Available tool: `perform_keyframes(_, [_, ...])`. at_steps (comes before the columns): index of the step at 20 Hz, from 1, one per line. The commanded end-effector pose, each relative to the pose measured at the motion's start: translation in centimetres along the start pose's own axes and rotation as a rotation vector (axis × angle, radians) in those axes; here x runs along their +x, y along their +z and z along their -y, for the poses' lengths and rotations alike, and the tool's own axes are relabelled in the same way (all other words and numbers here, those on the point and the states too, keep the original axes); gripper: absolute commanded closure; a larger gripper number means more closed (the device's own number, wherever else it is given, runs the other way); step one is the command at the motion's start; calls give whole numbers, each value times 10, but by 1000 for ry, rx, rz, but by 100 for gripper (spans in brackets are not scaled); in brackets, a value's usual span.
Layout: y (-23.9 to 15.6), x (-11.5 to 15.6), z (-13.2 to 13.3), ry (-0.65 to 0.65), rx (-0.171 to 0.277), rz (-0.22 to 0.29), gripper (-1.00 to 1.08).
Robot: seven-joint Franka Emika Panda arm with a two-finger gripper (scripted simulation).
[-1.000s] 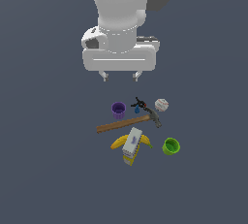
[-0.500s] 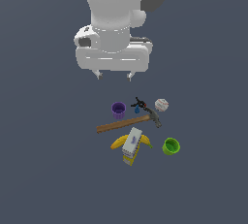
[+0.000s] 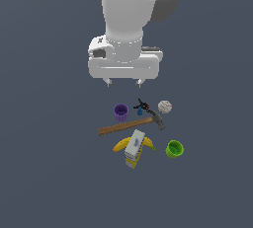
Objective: Pick up a designated object from a clutter of objects.
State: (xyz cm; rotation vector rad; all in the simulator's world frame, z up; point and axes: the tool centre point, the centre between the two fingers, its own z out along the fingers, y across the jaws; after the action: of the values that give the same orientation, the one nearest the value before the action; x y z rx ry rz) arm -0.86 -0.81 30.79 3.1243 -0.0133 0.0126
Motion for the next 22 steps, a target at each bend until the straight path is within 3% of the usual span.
perform_keyframes(1, [13,0,14,-31,-4,1,-92])
perform_keyframes(10, [88,-17,93,-215,-15,1,-92])
perform_keyframes(16, [143,-48,154,-366,-9,1,-92])
perform_keyframes(22, [181,-81,195,-479,5,2,-92])
